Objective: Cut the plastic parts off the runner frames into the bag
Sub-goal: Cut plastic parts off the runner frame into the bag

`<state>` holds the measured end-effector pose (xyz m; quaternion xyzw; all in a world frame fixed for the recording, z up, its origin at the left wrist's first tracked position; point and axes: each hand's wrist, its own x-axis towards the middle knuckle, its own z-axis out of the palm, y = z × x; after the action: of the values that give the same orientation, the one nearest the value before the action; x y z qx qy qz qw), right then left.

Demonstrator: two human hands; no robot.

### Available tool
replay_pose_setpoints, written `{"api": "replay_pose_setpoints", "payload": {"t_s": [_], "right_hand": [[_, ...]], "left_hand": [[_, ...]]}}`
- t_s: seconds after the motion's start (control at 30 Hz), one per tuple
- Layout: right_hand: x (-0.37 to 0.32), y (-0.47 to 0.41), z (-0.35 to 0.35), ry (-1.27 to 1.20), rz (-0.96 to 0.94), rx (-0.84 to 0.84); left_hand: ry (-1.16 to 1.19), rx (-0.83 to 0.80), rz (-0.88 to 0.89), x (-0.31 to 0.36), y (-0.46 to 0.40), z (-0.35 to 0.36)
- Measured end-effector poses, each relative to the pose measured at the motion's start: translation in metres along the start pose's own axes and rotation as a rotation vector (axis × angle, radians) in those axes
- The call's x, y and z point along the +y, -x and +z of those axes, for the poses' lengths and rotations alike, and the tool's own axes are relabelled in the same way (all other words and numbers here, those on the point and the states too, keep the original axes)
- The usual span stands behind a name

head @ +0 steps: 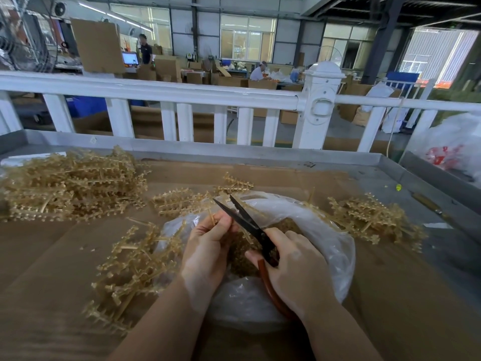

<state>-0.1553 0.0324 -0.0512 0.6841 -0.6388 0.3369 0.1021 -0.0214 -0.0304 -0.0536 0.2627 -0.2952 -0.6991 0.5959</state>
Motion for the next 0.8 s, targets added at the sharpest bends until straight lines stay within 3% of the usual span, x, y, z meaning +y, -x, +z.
{"api": "replay_pose_setpoints", "payload": {"t_s": [0.53,0.8], "right_hand": [[-0.0059,-0.0013,-0.0029,-0.069,-0.05,0.056],[-0.0068,-0.0026,-0.005,-0.096,-0.051,-0.011]], "left_hand": [[-0.074,-0.088,-0.028,0.0021,0.0062,0.0051],[-0.075,-0.078,-0.049,0.0063,0.009,0.0086]]}}
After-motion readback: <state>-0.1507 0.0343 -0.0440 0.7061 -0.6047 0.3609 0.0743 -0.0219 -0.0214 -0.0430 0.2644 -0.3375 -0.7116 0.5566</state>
